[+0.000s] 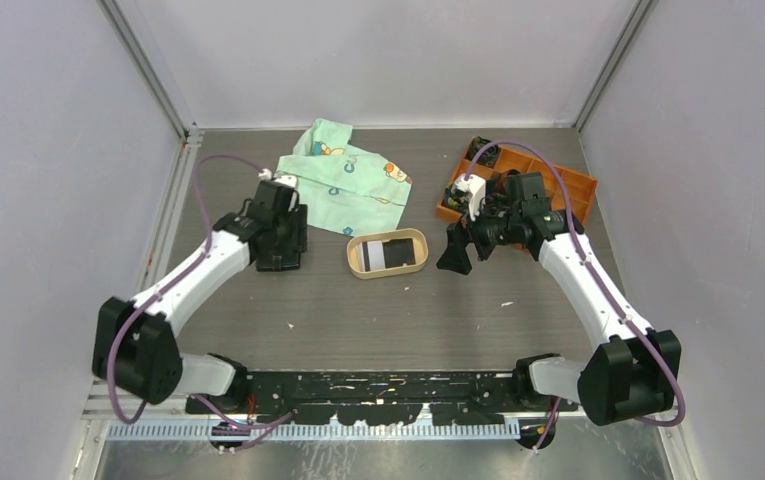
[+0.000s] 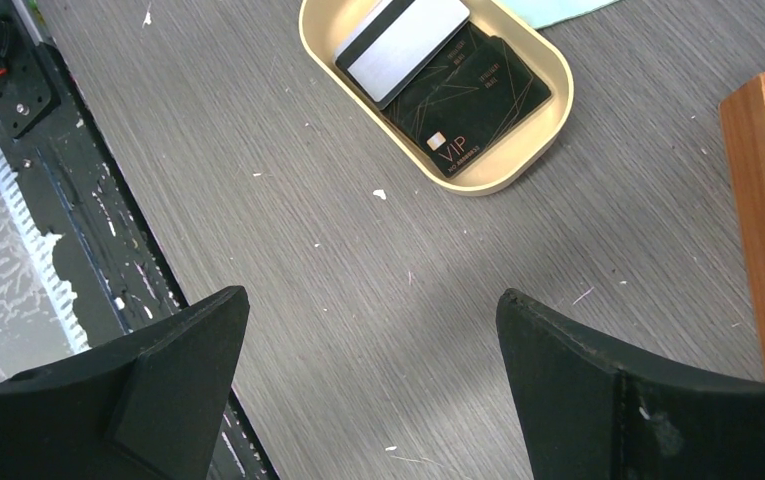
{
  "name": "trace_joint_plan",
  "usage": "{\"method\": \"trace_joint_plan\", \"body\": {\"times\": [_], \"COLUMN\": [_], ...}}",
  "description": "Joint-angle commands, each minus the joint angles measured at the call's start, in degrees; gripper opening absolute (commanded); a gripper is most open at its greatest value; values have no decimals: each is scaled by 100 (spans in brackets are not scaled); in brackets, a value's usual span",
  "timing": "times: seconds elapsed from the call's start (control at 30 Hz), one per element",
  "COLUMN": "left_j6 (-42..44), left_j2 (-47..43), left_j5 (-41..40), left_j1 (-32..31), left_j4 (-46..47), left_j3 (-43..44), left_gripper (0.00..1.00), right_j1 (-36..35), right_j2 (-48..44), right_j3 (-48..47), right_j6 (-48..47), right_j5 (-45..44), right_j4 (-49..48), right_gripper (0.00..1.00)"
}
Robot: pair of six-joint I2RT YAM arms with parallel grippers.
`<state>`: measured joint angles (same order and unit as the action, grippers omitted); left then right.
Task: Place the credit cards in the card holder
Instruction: Pick up the card holder from the center of the board.
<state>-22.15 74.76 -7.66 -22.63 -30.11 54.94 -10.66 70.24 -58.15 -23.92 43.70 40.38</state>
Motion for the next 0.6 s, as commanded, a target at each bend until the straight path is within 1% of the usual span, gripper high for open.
{"method": "trace_joint_plan", "body": {"times": [0.0,0.07,0.37,0.57], "left_j6": [1465,1588,1582,1590], "left_j2": [878,1342,2667,3127], "left_j5": [-1079,-1147,-1464,-1475], "left_j1": [-225,-239,-371,-400], "left_j4": [-962,-1130,-1318,-1369], "left_j3": [689,972,1826,2012], "left_gripper": [54,55,56,51], "right_j1": [25,31,29,24], "right_j2": [12,25,82,129], "right_j3": [-30,-34,-65,-95], "right_j6": [-96,-95,-117,-139], "right_j5": [11,9,7,7], "right_j4": [-137,-136,-83,-33], "right_gripper": [100,99,99,99]}}
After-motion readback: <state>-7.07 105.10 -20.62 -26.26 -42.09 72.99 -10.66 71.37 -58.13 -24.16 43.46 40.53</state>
